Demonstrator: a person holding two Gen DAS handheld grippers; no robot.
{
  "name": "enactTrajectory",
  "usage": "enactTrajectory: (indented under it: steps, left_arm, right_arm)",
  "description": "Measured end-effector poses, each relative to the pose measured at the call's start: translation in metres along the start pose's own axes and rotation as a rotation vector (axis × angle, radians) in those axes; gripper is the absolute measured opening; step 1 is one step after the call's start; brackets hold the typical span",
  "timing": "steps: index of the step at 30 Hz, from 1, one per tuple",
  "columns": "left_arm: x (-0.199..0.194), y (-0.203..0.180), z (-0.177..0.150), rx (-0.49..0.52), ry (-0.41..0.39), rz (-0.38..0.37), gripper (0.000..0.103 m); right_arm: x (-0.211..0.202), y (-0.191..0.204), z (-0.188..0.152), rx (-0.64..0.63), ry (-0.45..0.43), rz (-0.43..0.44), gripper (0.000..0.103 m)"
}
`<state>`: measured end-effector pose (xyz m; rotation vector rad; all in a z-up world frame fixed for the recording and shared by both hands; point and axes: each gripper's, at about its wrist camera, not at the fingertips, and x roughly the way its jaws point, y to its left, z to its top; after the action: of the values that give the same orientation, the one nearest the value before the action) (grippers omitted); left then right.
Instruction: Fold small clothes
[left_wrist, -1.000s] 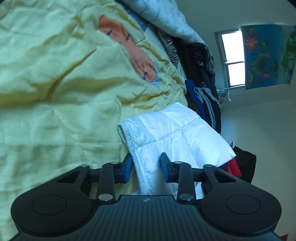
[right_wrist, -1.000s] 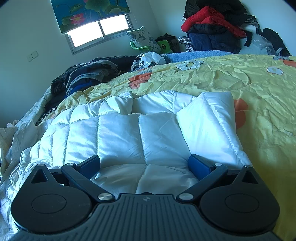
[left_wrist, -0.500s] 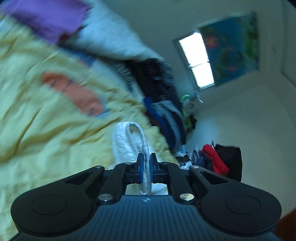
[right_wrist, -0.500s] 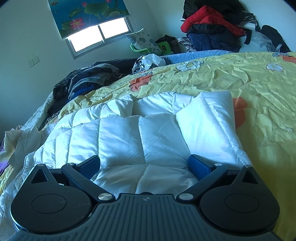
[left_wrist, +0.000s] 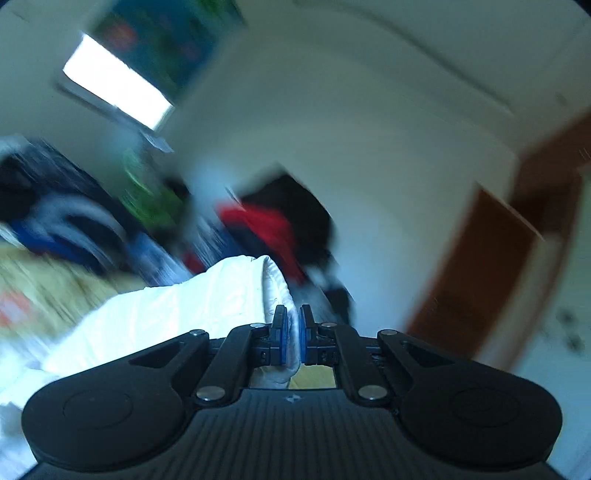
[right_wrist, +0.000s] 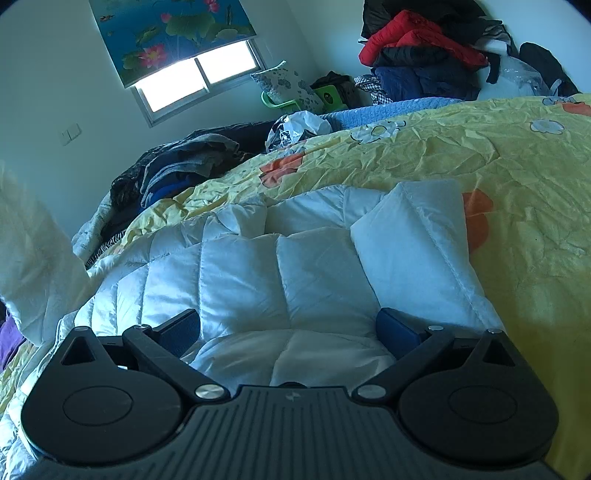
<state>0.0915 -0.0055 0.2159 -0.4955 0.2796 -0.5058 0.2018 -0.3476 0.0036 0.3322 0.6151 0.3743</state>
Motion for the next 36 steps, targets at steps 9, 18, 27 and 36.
enactTrajectory:
  steps: [9, 18, 27, 36]
  left_arm:
    - [0.053, -0.004, -0.14, -0.031, 0.356, 0.0, 0.007]
    - [0.026, 0.007, -0.15, -0.061, 0.333, 0.018, 0.007]
    - [-0.021, 0.082, -0.165, -0.176, 0.353, 0.264, 0.007]
    - [-0.041, 0.11, -0.166, -0.209, 0.35, 0.313, 0.008]
  right_arm:
    - [-0.001, -0.002, 0.0, 0.008, -0.003, 0.005, 0.101]
    - [-0.001, -0.003, 0.0, 0.018, -0.007, 0.009, 0.101]
    - [-0.037, -0.035, 0.024, 0.393, 0.063, 0.19, 0.102]
    - [-0.082, -0.011, -0.008, 0.365, 0.317, 0.228, 0.095]
